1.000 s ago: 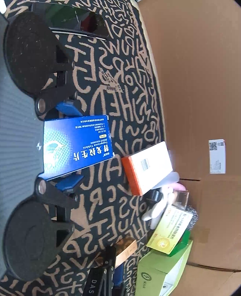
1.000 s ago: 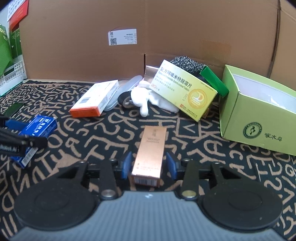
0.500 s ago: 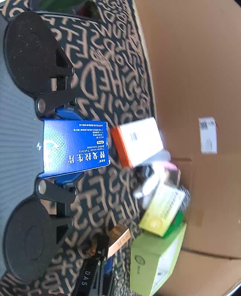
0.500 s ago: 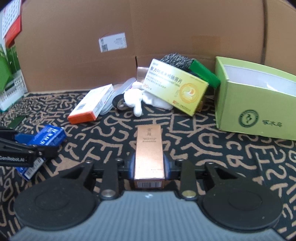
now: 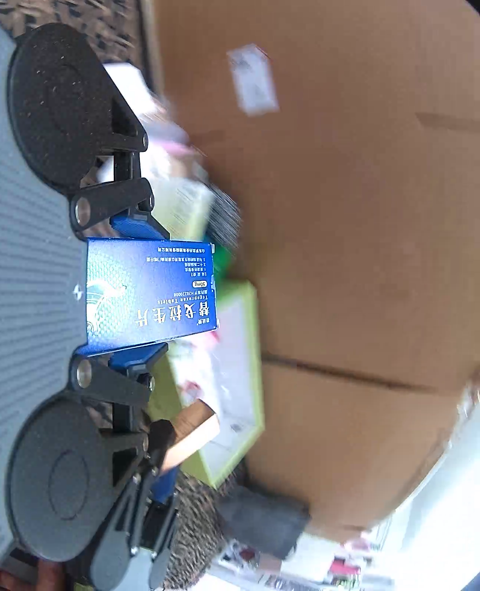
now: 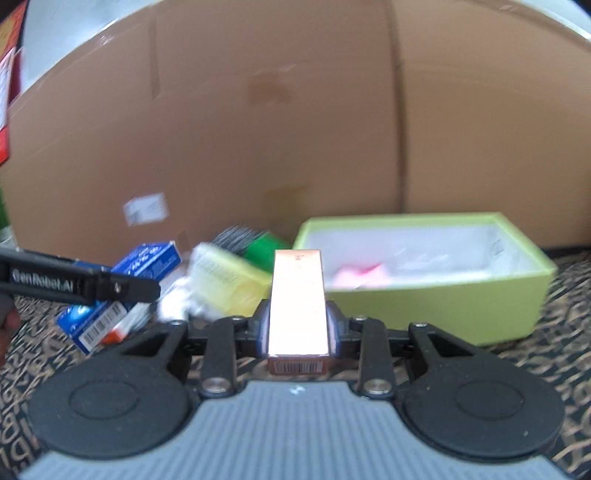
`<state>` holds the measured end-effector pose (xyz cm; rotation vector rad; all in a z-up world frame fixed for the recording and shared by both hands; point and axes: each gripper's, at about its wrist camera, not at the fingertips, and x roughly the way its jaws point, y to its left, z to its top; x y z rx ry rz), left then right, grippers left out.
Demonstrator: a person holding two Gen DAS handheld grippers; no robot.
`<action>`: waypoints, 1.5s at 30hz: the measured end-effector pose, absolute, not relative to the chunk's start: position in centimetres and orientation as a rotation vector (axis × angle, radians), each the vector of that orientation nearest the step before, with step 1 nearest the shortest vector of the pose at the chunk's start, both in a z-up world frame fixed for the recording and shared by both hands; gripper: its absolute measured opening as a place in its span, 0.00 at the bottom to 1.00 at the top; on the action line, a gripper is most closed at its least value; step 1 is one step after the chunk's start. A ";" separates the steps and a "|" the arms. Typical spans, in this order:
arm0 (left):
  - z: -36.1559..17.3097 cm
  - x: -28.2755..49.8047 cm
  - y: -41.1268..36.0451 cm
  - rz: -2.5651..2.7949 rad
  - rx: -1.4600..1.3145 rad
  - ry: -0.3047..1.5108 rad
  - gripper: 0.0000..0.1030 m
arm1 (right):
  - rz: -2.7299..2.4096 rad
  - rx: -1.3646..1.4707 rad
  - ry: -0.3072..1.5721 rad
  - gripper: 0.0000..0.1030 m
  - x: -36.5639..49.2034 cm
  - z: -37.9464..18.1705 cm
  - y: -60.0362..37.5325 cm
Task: Organize objects
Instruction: 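Place the blue box and copper box into the green box and release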
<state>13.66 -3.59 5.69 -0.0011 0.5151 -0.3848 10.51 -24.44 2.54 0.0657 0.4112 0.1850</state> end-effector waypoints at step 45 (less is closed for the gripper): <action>2.6 25.7 -16.2 -0.479 -0.027 0.568 0.87 | -0.036 -0.049 0.391 1.00 21.6 1.2 -36.4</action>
